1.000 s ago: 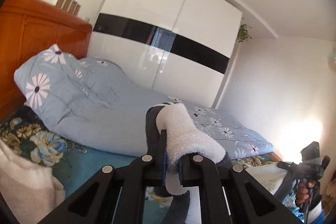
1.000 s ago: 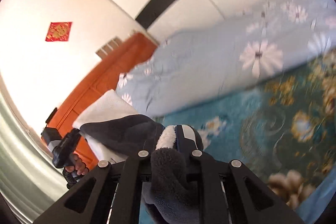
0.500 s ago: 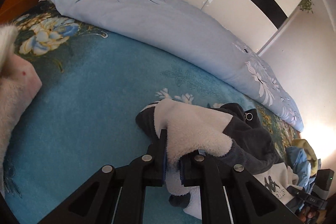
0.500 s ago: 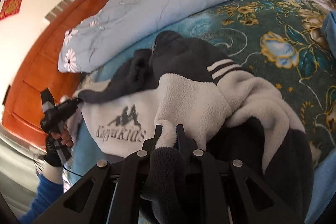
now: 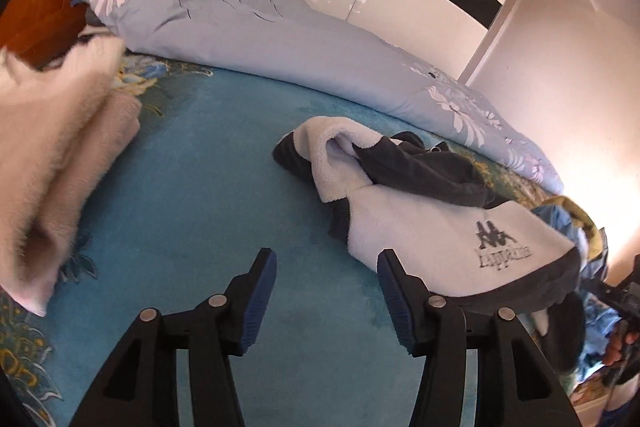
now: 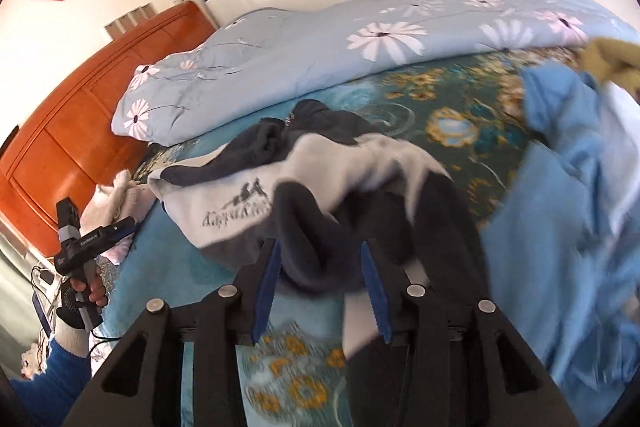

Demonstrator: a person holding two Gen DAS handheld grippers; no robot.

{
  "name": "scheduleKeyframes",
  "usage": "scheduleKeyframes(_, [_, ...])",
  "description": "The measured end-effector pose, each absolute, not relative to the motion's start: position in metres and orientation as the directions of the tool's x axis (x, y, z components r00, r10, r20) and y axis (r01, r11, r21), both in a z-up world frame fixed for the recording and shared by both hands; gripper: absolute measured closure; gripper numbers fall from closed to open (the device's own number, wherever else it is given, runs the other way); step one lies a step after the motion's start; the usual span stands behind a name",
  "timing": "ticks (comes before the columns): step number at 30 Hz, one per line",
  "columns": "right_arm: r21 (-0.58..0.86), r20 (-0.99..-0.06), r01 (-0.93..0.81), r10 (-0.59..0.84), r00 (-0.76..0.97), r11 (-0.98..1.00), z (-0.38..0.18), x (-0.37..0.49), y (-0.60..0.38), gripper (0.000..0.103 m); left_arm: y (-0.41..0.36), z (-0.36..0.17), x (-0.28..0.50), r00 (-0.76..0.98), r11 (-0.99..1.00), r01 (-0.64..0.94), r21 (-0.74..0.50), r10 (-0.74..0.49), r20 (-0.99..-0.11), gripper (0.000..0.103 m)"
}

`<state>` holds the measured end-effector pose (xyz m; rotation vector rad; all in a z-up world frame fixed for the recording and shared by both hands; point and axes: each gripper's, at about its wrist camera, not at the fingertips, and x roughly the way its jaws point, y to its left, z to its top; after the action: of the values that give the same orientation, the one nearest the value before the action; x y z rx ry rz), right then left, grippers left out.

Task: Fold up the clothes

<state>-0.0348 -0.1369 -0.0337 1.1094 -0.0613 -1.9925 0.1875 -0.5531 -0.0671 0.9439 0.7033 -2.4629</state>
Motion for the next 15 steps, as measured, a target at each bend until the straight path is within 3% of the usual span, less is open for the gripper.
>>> scheduleKeyframes(4, [0.437,-0.692,0.609,-0.680,-0.242,-0.662,-0.041,-0.021,-0.117,0.060,-0.531,-0.046,0.148,-0.683,-0.857,0.472,-0.207,-0.207,-0.701,0.046])
scheduleKeyframes(7, [0.449,-0.689,0.611,-0.688,-0.227,-0.651,-0.047,-0.014,-0.116,0.060,-0.514,-0.042,0.102,-0.669,-0.911,0.392,-0.129,-0.187,-0.720,0.038])
scheduleKeyframes(15, [0.470,-0.688,0.632,-0.705,-0.176,-0.616,-0.070,-0.011,-0.127,0.060,-0.467,-0.079,-0.018,-0.565,-0.963,0.245,0.111,-0.235,-0.791,0.037])
